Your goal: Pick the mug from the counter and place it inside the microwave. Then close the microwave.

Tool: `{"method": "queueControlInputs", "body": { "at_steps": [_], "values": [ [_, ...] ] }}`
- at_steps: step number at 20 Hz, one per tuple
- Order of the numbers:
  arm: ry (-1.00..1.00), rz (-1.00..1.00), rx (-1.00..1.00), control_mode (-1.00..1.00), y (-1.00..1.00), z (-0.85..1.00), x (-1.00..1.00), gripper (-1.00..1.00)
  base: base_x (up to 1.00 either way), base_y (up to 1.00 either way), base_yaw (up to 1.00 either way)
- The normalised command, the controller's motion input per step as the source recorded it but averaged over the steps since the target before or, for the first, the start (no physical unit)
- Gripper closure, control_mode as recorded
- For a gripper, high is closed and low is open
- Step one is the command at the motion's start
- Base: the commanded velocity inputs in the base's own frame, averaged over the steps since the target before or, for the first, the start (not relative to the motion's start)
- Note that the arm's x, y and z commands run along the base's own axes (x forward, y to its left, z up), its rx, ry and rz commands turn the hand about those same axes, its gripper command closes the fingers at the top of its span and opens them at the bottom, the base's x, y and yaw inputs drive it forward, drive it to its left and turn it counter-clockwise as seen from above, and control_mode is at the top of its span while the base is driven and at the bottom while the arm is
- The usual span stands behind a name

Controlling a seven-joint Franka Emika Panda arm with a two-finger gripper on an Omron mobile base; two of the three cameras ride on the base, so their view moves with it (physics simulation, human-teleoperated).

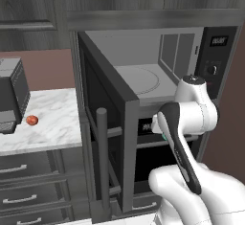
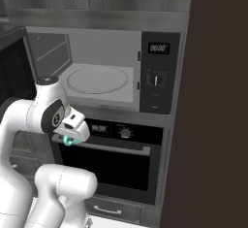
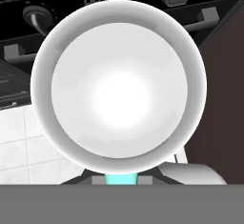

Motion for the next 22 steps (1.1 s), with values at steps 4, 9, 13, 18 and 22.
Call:
{"method": "queueControlInputs", "body": {
  "at_steps": [4,9,13,18,22],
  "values": [
    [0.00,0.14,0.02,-1.00,-0.14,0.00,0.08,1.00,0.00,0.00,0.00],
    [0.00,0.32,0.02,-1.00,-0.08,-0.02,0.32,1.00,0.00,0.00,0.00],
    [0.00,0.27,0.00,-1.00,0.01,0.00,0.17,1.00,0.00,0.00,0.00],
    [-0.02,0.17,0.00,-1.00,0.01,0.05,0.00,1.00,0.00,0.00,0.00],
    [-0.01,0.04,0.01,-1.00,0.00,0.07,0.24,1.00,0.00,0.00,0.00]
  ]
}}
